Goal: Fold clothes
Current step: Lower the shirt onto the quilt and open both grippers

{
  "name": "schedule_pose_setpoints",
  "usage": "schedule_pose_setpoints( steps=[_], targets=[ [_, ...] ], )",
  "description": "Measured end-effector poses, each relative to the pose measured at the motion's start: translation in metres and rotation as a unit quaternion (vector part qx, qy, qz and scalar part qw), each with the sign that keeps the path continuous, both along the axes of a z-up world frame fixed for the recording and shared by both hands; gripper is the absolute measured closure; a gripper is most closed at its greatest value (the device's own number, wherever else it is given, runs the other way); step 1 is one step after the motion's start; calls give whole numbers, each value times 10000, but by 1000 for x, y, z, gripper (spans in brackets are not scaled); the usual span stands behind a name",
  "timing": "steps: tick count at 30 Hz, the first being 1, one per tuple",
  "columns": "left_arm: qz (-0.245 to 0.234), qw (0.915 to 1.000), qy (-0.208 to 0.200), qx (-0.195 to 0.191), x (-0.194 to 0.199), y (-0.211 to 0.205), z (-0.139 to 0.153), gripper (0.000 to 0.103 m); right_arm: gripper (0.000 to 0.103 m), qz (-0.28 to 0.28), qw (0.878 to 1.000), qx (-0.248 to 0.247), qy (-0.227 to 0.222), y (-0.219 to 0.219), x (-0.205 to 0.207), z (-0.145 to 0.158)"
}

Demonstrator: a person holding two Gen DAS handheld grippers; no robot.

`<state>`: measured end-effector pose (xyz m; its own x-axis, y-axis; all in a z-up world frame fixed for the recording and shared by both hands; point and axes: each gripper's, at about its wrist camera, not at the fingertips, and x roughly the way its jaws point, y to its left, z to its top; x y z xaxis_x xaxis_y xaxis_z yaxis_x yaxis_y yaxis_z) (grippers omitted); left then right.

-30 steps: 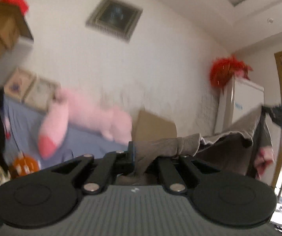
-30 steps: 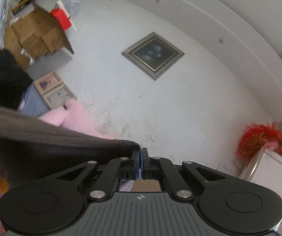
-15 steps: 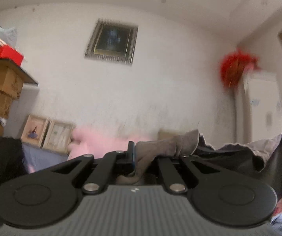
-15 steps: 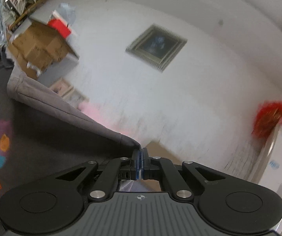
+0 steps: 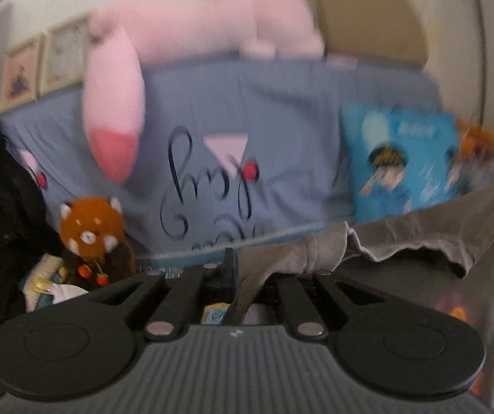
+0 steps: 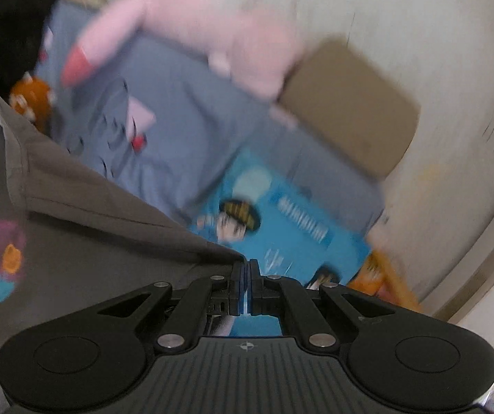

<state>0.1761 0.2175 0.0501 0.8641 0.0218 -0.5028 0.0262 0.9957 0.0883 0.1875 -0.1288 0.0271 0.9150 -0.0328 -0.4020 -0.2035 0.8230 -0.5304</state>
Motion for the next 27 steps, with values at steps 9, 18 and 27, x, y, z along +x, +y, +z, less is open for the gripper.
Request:
schedule_pose_setpoints(
  steps=[9, 18, 27],
  targets=[
    [314, 9901, 1220, 620, 180, -6, -120, 100, 103, -1000, 9909, 352, 833, -18, 150, -85],
    [358, 9794, 1778, 884, 240, 6, -174, 90, 102, 454, 9924, 455, 1051, 11, 119, -154],
    [298, 9717, 1426, 1859, 220, 17, -148, 3, 68, 2947, 9410, -1620, -390, 91, 42, -197]
  ],
)
